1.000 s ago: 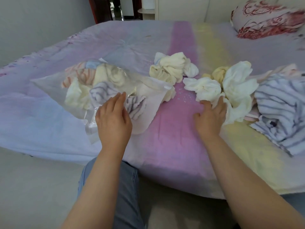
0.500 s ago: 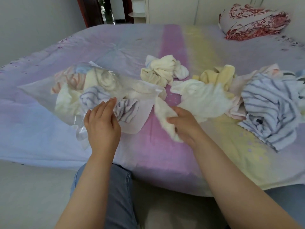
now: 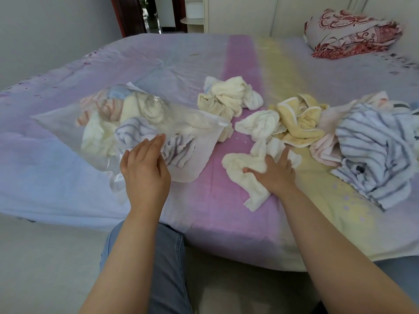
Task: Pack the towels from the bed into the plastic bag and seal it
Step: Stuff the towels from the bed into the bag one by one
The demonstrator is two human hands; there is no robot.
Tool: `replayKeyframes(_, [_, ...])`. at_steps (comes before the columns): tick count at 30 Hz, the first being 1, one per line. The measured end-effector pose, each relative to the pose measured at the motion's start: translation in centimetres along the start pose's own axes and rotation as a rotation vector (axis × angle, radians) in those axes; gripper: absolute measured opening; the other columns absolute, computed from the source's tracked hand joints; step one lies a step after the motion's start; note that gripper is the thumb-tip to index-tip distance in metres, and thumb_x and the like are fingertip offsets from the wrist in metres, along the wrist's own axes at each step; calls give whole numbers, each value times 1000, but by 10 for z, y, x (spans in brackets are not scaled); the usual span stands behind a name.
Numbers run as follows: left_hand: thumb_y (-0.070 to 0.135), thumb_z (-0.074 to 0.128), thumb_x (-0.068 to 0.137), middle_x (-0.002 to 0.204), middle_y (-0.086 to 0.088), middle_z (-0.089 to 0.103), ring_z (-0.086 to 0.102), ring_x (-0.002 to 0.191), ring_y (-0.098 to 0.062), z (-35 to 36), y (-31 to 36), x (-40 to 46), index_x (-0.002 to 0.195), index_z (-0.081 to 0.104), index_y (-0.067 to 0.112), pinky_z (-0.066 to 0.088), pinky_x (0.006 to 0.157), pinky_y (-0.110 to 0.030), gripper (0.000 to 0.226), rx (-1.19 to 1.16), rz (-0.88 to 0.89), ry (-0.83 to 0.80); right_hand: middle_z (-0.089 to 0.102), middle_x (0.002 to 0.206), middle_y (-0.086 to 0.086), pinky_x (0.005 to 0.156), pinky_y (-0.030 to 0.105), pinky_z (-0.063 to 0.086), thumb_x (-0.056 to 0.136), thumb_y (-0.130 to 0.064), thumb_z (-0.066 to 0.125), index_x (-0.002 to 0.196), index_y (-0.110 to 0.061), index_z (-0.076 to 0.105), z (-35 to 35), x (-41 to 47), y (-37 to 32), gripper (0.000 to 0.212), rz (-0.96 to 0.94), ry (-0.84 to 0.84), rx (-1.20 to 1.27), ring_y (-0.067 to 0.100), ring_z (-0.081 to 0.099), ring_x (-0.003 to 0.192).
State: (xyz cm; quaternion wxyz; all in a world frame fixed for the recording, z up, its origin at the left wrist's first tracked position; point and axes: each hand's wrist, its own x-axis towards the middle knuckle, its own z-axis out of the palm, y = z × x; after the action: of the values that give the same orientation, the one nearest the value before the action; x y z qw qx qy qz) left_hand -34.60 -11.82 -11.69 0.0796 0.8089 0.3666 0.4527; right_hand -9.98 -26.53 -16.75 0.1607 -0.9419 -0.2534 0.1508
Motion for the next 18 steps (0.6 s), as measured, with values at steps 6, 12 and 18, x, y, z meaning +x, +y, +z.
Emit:
replayKeyframes(6, [-1,40,87,101,-2,69,60,97,-24,-10,0,5,127,61,17,42,94,-60,49,-146,-63,3,61,111,10,86,38,45,87,-45,50,119,-14,53,-11,-5,-11,43,-305,66,195,33,58,109])
replayKeyframes(12, [10,40,100,96,20,58,55,84,7,-26,2,11,130,58,21,42,83,-8,37,-321,-224,-17,71,90,7,76,38,55,86,-18,62,90,-18,67,-25,-53,-60,7,-414,-68,1045,25,69,91])
replayKeyframes(18, [15,44,101,119,18,59,50,107,13,-42,8,26,126,60,20,37,89,-2,30,-494,-349,-40,55,104,1,80,17,43,84,-11,61,108,-20,43,13,-90,-137,31,-721,597,860,12,54,94])
